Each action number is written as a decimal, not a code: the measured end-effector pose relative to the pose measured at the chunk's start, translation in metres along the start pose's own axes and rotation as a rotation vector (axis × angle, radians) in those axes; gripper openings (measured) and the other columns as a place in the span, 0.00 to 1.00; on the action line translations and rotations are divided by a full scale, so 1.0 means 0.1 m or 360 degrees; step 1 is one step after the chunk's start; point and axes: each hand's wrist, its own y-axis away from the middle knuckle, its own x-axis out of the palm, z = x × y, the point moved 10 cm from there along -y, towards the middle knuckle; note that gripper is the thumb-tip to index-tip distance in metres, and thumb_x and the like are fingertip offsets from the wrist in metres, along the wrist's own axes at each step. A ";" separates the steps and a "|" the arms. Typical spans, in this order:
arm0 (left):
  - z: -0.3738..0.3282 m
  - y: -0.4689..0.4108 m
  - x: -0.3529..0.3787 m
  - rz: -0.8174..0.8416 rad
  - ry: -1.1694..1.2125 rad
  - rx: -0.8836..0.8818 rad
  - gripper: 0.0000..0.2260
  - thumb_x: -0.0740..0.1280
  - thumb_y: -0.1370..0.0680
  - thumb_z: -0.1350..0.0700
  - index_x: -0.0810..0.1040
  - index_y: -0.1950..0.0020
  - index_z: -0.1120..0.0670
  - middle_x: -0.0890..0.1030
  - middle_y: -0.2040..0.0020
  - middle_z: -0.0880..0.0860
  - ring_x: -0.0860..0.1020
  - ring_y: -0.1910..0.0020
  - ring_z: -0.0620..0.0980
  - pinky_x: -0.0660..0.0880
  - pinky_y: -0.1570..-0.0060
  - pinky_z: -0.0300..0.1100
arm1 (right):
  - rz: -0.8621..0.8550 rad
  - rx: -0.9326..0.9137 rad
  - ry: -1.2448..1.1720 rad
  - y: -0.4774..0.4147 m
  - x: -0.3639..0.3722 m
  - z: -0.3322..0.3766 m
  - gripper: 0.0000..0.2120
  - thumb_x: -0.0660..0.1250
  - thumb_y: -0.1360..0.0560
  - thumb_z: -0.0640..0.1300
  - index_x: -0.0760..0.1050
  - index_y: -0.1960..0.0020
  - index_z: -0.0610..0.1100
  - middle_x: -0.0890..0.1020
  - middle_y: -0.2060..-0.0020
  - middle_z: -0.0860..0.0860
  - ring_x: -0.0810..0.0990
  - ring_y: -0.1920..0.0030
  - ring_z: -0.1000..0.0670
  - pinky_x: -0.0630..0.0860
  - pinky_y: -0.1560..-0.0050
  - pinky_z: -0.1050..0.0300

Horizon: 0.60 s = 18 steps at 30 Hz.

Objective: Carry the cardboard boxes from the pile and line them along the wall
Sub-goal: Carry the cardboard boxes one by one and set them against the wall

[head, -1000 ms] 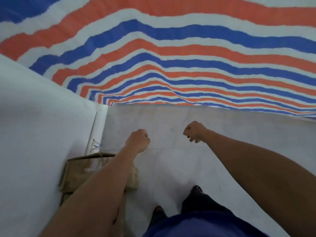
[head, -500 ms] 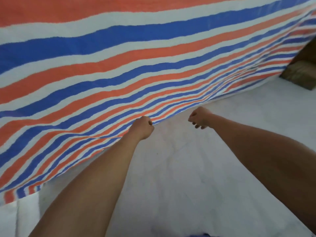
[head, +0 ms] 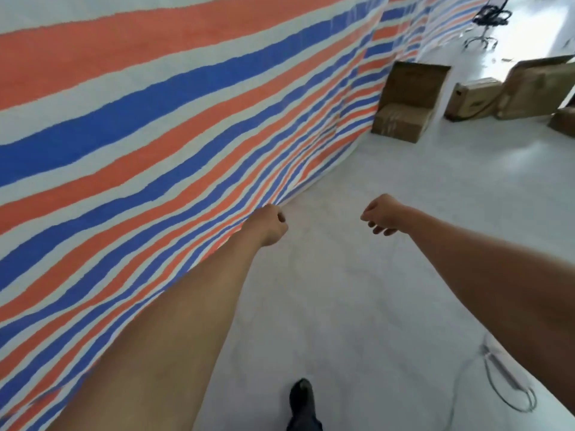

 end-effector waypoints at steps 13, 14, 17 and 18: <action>-2.56 -2.83 0.32 0.0378 -0.0026 0.0500 0.10 0.65 0.20 0.54 0.80 0.43 0.56 0.81 0.46 0.56 0.79 0.49 0.55 0.78 0.43 0.50 | -0.0319 0.0421 -0.0296 -1.77 -2.06 -1.22 0.12 0.68 0.22 0.43 0.78 0.42 0.38 0.83 0.49 0.41 0.82 0.60 0.45 0.76 0.64 0.57; -2.84 -2.99 0.38 0.0406 -0.0032 0.0554 0.10 0.64 0.20 0.54 0.79 0.43 0.56 0.81 0.46 0.56 0.79 0.48 0.55 0.77 0.43 0.49 | -0.0340 0.0463 -0.0325 -1.87 -2.24 -1.38 0.11 0.68 0.22 0.43 0.79 0.42 0.39 0.83 0.49 0.41 0.83 0.60 0.45 0.77 0.65 0.57; -3.50 -3.37 0.54 0.0444 -0.0079 0.0686 0.10 0.64 0.20 0.54 0.80 0.43 0.56 0.81 0.45 0.56 0.79 0.48 0.55 0.77 0.44 0.47 | -0.0402 0.0556 -0.0388 -2.13 -2.70 -1.77 0.12 0.68 0.22 0.43 0.78 0.42 0.39 0.83 0.51 0.42 0.82 0.62 0.46 0.76 0.66 0.57; -3.68 -3.49 0.60 0.0453 -0.0080 0.0712 0.10 0.64 0.20 0.54 0.80 0.43 0.56 0.81 0.45 0.56 0.79 0.47 0.55 0.76 0.45 0.46 | -0.0421 0.0583 -0.0417 -2.24 -2.84 -1.91 0.12 0.68 0.22 0.43 0.78 0.42 0.39 0.83 0.51 0.42 0.82 0.62 0.46 0.76 0.66 0.58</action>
